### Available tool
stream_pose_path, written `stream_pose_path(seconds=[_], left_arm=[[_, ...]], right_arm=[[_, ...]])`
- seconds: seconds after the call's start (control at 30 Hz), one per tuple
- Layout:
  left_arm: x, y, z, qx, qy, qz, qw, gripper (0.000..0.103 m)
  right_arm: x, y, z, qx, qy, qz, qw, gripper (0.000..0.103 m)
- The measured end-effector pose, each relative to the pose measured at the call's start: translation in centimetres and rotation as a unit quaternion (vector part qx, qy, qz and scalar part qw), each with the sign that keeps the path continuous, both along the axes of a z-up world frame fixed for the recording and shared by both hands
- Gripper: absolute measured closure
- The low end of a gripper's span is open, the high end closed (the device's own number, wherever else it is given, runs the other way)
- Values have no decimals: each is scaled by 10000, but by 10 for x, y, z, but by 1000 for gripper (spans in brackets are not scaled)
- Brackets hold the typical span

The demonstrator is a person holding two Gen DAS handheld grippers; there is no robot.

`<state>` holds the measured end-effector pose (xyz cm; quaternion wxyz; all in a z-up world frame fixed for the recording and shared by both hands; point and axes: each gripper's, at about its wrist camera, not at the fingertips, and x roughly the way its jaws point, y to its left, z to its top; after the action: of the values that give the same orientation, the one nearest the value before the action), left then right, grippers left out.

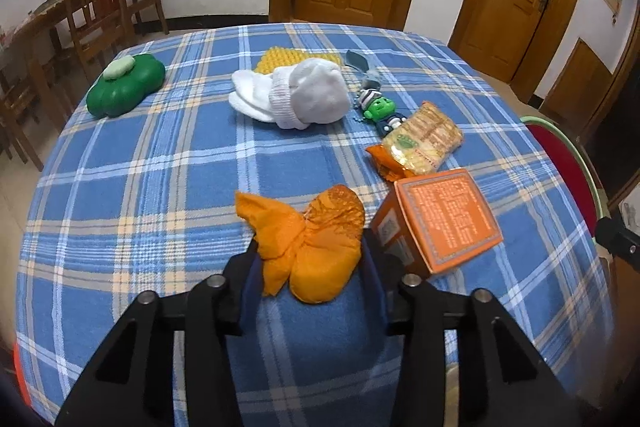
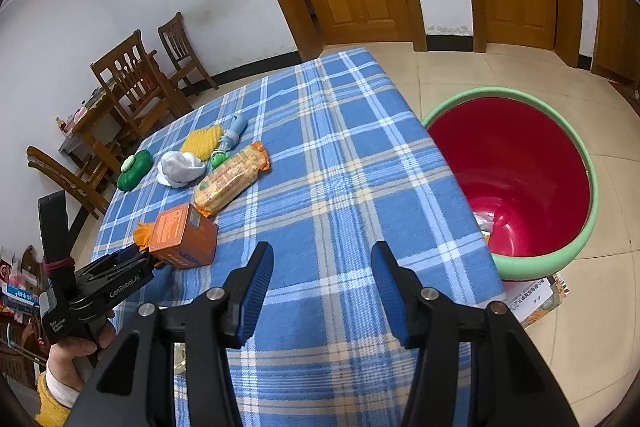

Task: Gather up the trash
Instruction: 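Grasp the orange cloth with the left gripper and lift it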

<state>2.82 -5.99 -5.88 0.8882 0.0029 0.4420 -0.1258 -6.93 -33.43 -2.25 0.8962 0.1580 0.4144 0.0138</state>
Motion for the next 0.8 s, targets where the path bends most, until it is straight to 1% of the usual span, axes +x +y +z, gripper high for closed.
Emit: stream_pose_path(seconds=[0.17,0.43,0.57,0.8], left_arm=[[-2,4,2,-193,8,52,9998,64],[-10,22,18,-388,-166,275,9987,65],[-14,39,26,-464,-200,501,9975,65],[-20,61,30,-545,-197,784,9952,65]], right_arm=[[0,4,-1,-2,4,40,10000,49],[4,14,0,-16,-10,157,9999,49],[9,25,2,-19,-46,297,9995,49],[22,55,2,-12,-57,651,9979,49]])
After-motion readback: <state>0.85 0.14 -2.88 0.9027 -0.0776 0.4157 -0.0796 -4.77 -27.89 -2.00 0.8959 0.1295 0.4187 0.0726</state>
